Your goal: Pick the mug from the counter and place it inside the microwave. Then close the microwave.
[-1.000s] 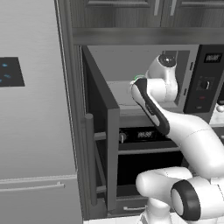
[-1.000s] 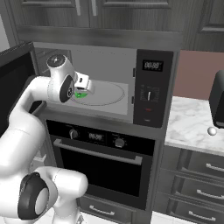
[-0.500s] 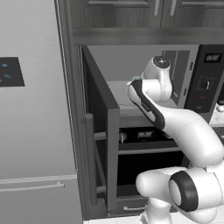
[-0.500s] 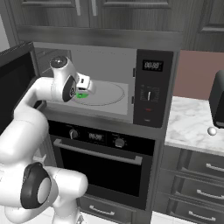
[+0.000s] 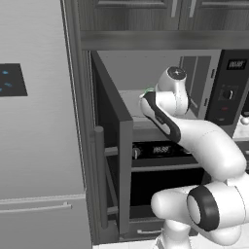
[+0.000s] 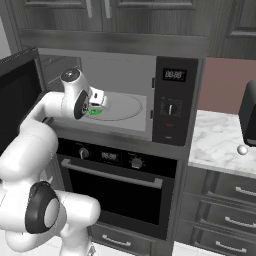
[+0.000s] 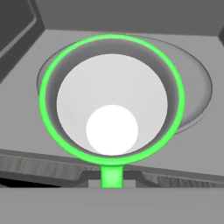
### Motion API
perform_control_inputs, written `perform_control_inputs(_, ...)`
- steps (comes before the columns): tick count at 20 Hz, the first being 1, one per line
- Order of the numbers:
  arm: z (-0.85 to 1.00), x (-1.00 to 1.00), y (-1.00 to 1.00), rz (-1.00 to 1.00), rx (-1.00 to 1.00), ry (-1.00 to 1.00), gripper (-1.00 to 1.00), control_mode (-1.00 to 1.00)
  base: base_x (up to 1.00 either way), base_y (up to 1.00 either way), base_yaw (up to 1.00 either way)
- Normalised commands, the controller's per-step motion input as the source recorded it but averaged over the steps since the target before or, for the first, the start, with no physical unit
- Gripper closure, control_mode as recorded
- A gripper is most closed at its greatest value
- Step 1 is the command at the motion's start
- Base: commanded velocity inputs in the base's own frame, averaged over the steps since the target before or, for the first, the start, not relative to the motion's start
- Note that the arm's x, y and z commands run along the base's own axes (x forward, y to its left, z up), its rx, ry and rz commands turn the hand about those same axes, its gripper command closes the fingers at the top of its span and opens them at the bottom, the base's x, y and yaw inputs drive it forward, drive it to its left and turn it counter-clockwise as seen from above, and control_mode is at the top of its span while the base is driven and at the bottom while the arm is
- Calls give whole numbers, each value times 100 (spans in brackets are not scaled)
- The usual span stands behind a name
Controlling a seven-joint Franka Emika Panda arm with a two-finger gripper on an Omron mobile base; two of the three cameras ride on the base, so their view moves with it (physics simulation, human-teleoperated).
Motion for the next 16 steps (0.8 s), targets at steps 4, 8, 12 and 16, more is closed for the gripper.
perform_control_inputs(4,-18,7,3,0,0,0,100,-100,0,0,0)
perform_control_inputs(8,-10,12,2,0,0,0,100,-100,0,0,0)
perform_control_inputs(12,0,26,0,0,0,0,100,-100,0,0,0)
perform_control_inputs(16,0,28,0,0,0,0,100,-100,0,0,0)
